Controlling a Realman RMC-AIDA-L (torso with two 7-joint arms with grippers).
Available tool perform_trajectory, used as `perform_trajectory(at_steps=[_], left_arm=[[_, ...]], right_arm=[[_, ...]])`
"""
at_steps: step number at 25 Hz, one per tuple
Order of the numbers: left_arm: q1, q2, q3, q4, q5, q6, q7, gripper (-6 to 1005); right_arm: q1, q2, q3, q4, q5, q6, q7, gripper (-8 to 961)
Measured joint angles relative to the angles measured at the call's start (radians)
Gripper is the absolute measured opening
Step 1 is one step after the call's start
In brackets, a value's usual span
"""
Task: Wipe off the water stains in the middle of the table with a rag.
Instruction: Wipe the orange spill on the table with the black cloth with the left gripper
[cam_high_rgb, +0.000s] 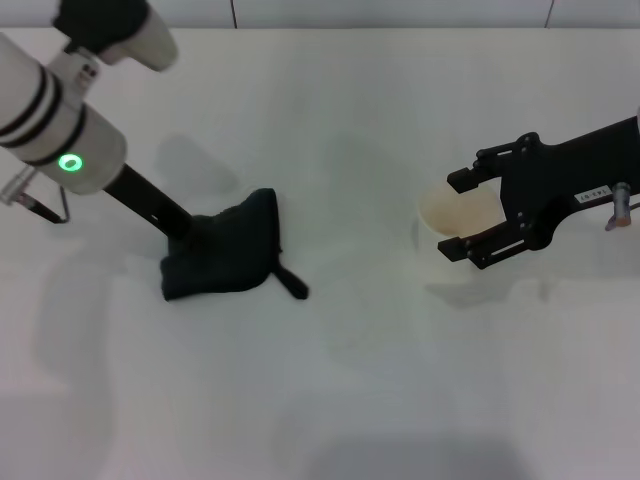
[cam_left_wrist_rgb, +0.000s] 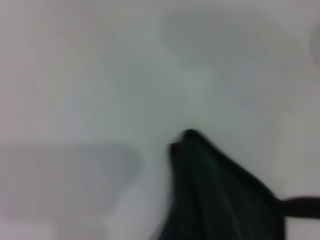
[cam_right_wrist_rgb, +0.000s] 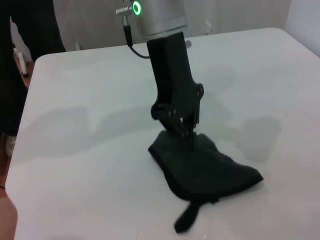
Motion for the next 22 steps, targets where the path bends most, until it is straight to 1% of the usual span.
perform_trajectory(at_steps=[1, 3, 7, 12, 14, 16, 18, 20, 22], left_arm=[[-0.002, -0.006, 0.014, -0.001, -0.010, 0.002, 0.001, 55], [-0.005, -0.013, 0.075, -0.002, -0.062, 0.003, -0.002, 55], [-0.006, -0.016, 0.245, 0.005, -0.206, -0.001, -0.046, 55], [0.010, -0.020, 0.423, 0.050, -0.271, -0.028, -0.139, 55], [0.018, -0.020, 0.463, 0.063, -0.284, -0.039, -0.165, 55], [0.030, -0.018, 0.476, 0.069, -0.282, -0.047, -0.176, 55], [0.046, -0.011, 0.455, 0.068, -0.268, -0.056, -0.174, 55], [0.064, -0.003, 0.398, 0.065, -0.233, -0.061, -0.166, 54], [0.083, 0.005, 0.301, 0.067, -0.164, -0.057, -0.150, 54]], right_arm=[[0.001, 0.000, 0.000, 0.000, 0.000, 0.000, 0.000, 831], [0.002, 0.000, -0.001, 0.000, 0.000, 0.000, 0.000, 830], [0.001, 0.000, 0.000, 0.000, 0.000, 0.000, 0.001, 830], [0.001, 0.001, -0.001, 0.001, 0.000, 0.000, 0.002, 830], [0.001, 0.001, -0.002, 0.001, 0.001, 0.000, 0.004, 830], [0.001, 0.001, -0.003, 0.002, 0.002, 0.000, 0.004, 830], [0.001, 0.002, -0.003, 0.003, 0.003, 0.000, 0.005, 829], [0.001, 0.002, -0.003, 0.004, 0.004, 0.000, 0.005, 829], [0.001, 0.002, -0.003, 0.004, 0.004, 0.001, 0.005, 829]])
